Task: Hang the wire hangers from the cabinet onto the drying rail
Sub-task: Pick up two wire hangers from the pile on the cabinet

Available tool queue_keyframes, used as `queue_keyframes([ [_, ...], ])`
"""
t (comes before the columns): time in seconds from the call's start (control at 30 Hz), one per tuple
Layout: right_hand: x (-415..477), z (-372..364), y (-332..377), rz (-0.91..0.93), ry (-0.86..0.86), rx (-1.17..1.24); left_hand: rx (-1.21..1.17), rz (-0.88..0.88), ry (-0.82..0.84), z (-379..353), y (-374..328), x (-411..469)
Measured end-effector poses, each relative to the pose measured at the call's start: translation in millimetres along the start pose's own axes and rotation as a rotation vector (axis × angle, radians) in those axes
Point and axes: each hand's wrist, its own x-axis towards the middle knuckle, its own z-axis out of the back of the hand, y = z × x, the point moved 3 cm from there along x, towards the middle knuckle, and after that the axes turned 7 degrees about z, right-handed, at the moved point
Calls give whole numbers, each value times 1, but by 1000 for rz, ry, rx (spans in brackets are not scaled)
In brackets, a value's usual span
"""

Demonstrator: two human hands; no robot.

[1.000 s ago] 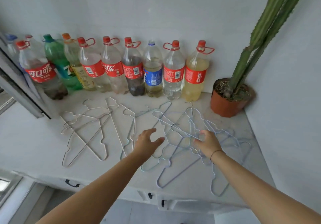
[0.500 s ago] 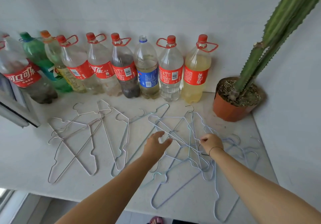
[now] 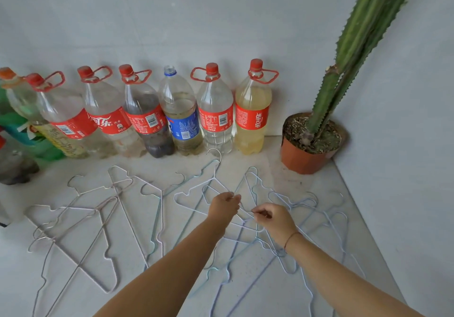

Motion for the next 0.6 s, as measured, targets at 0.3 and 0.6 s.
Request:
queue_keyframes([
  [0.3, -29, -5, -21, -156, 43, 78, -413, 0, -270, 17, -12, -1],
  [0.6, -23, 115, -96, -391, -415, -470, -292, -45, -192, 13, -13, -14],
])
